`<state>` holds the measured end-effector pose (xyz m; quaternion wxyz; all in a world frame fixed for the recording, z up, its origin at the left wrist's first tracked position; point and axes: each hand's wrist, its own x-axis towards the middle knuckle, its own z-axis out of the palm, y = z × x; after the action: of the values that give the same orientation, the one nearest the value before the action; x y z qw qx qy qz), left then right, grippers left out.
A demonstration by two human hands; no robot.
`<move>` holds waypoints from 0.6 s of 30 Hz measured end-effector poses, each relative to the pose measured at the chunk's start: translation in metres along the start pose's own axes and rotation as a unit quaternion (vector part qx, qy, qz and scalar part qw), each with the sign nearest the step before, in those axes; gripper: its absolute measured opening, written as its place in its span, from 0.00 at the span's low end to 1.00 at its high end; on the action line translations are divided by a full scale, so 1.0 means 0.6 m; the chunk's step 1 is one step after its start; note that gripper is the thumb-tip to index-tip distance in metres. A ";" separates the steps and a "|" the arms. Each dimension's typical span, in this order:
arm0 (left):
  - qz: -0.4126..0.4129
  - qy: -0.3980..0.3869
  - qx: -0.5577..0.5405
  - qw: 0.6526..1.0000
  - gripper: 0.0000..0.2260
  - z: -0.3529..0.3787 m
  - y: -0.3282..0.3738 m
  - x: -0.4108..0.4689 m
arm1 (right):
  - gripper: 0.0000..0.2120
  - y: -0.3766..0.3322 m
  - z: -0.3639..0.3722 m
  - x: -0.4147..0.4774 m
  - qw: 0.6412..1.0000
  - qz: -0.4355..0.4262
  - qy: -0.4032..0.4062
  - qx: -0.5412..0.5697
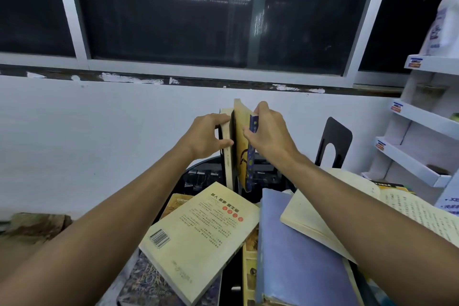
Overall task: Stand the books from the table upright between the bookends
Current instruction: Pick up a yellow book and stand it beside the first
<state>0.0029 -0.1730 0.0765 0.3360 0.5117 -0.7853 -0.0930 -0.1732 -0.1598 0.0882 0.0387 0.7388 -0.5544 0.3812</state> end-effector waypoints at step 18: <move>0.016 0.005 -0.040 0.999 0.30 0.010 -0.012 -0.003 | 0.24 0.039 0.056 -0.002 0.992 0.012 -0.071 0.102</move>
<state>0.0051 -0.1760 0.0678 0.3617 0.4853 -0.7875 -0.1163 -0.1755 -0.1837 0.0550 -0.0815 0.7574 -0.5228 0.3826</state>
